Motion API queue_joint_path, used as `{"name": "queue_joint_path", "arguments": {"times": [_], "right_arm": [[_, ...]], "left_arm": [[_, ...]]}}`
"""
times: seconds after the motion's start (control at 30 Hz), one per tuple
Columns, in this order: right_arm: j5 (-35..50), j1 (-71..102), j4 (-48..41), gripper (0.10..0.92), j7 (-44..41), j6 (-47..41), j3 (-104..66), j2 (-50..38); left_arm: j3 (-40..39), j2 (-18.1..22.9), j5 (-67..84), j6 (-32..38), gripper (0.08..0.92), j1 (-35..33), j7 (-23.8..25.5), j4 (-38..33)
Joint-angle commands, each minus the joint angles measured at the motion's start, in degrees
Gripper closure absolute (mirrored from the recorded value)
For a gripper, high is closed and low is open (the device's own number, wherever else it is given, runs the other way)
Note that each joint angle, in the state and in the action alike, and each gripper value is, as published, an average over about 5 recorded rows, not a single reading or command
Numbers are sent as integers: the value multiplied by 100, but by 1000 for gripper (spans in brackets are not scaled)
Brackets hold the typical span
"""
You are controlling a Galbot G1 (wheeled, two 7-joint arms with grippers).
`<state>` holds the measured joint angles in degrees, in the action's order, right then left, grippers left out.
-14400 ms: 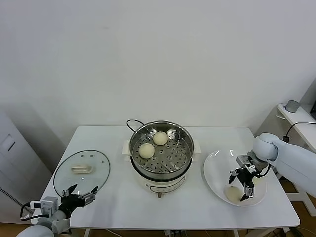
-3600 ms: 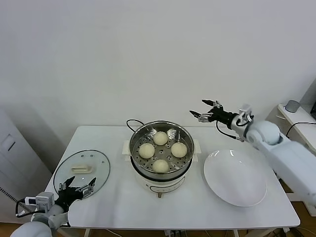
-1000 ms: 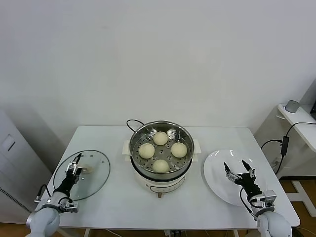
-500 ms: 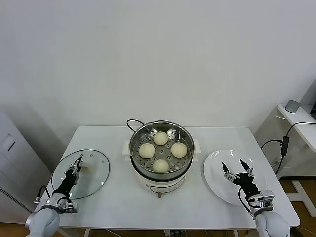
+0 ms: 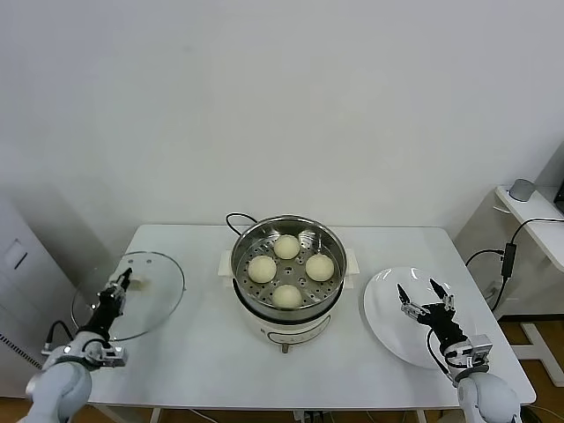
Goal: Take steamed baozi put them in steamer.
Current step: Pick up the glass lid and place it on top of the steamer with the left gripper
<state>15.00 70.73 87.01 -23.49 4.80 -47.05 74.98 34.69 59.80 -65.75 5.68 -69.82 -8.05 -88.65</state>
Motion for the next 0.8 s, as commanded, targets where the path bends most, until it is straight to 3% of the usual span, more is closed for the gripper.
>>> {"name": "queue_joint_path", "arguments": {"times": [0.03, 0.23, 0.47, 0.8], "right_arm": [[41, 14, 81, 203, -5, -9, -26, 1], [62, 16, 131, 203, 3, -19, -58, -11], [64, 21, 208, 203, 20, -34, -65, -13], [51, 13, 217, 203, 85, -47, -70, -16]], "left_arm": [[-121, -747, 1120, -915, 890, -151, 815, -1697], [-520, -1088, 1281, -1543, 890, -111, 1227, -2555], [-1525, -1270, 1059, -2613, 890, 364, 1495, -3068], [-2862, -896, 439, -3543, 890, 1251, 2026, -3234]]}}
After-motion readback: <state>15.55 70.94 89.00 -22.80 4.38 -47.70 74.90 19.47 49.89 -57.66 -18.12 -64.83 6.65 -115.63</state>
